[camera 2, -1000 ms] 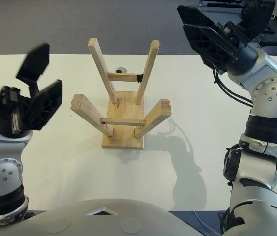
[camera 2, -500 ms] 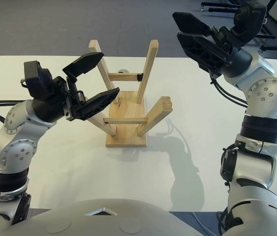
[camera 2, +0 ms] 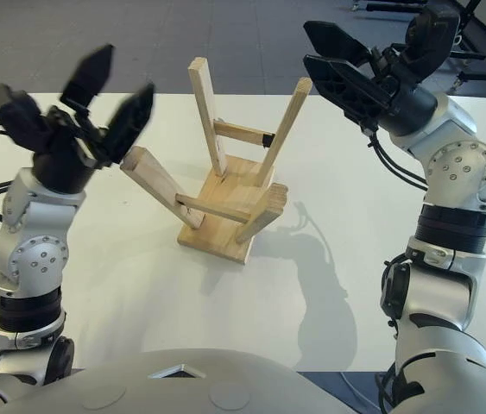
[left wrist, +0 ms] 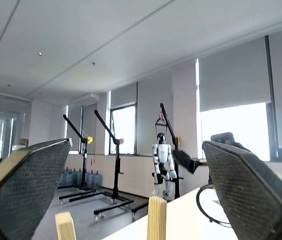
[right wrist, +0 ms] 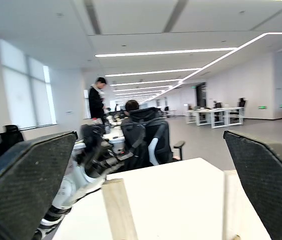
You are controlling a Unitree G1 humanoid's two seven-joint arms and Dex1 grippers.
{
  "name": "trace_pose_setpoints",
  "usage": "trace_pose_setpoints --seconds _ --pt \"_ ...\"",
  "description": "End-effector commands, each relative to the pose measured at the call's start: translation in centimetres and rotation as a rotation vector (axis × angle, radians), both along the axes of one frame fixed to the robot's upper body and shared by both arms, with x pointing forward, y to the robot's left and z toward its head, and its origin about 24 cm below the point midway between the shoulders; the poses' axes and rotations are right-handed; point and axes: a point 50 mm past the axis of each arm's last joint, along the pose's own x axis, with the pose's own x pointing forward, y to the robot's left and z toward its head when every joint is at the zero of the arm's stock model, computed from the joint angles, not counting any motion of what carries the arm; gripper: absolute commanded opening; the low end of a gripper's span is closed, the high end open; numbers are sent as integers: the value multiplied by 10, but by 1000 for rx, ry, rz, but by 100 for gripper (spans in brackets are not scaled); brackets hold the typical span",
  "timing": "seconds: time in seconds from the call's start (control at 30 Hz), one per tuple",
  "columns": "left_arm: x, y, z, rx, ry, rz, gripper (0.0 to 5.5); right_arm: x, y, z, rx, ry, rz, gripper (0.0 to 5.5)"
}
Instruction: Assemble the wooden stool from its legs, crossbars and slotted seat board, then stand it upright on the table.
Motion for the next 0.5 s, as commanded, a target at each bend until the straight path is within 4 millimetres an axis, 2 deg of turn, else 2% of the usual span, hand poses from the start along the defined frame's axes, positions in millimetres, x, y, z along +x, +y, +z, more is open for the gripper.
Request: trace_pose_setpoints --seconds 0.03,0.17,0.27,0.37,0.5 --pt "-3 8 8 -18 -24 26 479 3 -11 -10 1 -11 -144 540" --pt "-6 16 0 10 27 36 479 17 -20 -10 40 -53 -364 540" --pt "-22 17 -14 71 91 -7 479 39 -25 -10 30 -70 -583 540" --pt "-36 17 -24 96 144 -59 479 62 -21 -25 -148 -89 -788 540" --pt "-39 16 -30 132 185 -98 479 81 -8 -38 -312 -130 -877 540"
